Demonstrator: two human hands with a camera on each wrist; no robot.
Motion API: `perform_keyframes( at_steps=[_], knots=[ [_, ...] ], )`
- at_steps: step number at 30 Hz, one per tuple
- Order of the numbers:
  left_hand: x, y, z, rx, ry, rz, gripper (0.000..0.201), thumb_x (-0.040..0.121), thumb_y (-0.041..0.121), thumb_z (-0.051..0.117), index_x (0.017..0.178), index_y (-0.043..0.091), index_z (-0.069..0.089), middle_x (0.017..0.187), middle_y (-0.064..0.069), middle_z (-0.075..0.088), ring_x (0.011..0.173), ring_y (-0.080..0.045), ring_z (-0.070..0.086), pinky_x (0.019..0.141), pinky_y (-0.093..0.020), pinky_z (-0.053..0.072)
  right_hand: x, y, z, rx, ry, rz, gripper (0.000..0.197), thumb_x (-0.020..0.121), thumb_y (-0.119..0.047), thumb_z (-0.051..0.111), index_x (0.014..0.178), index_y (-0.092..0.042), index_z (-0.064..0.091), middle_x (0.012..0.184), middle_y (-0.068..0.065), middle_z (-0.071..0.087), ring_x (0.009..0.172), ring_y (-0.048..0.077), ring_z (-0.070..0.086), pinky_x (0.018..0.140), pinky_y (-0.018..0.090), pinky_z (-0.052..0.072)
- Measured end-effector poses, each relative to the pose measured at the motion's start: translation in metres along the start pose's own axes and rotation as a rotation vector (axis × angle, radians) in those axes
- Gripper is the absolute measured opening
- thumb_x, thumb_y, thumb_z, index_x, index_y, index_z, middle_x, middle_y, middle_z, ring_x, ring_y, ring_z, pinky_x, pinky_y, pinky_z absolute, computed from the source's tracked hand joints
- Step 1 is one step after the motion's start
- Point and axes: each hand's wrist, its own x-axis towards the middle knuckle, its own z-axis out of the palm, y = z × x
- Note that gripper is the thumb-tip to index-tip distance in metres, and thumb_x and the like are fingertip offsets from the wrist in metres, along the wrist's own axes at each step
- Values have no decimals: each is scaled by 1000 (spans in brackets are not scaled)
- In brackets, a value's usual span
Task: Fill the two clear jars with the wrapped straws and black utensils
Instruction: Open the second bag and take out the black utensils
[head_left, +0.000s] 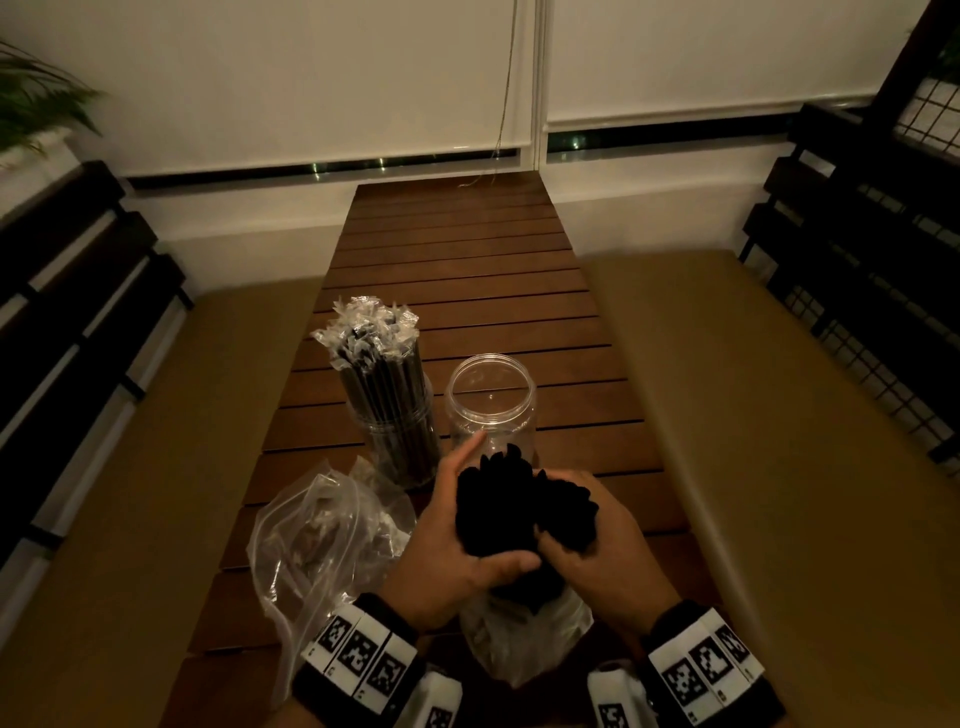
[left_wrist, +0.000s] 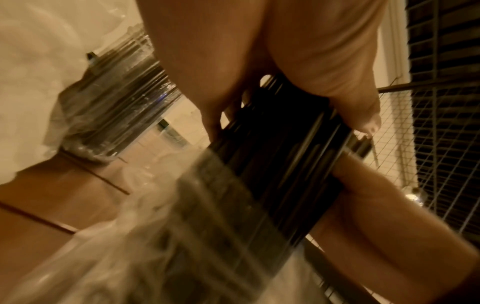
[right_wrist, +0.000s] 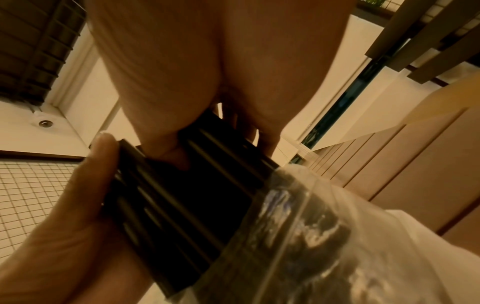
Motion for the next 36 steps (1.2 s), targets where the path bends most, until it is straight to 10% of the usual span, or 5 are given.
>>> perform_keyframes(
  at_steps=[8, 14, 22, 36],
  knots=[
    [-1, 9, 0, 30, -10, 41, 90, 59, 24, 90, 133, 46, 43, 130, 18, 56, 125, -12, 56, 94, -25, 54, -2, 5, 0, 15, 16, 46, 30, 79, -34, 65, 108, -39, 63, 104, -11, 71, 103, 7, 68, 92, 43, 56],
    [0, -6, 5, -6, 47, -1, 128, 56, 25, 95, 148, 51, 11, 136, 15, 57, 132, -12, 52, 110, -48, 41, 3, 8, 3, 116, 126, 89, 20, 70, -38, 71, 88, -32, 64, 90, 2, 71, 90, 20, 70, 86, 54, 56],
    [1, -16, 3, 13, 51, -29, 91, 62, 19, 90, 134, 42, 40, 129, 1, 59, 123, -22, 59, 102, -53, 50, 5, 4, -4, 116, 140, 94, 17, 85, -1, 69, 91, -17, 68, 91, 3, 73, 88, 16, 71, 83, 43, 59],
    [1, -20, -1, -25, 91, -11, 78, 70, 7, 84, 130, 35, 43, 119, 3, 62, 115, -24, 64, 95, -54, 55, 10, -8, -6, 162, 139, 82, 13, 86, -5, 72, 91, -16, 68, 92, 1, 73, 89, 14, 71, 79, 32, 58]
  ],
)
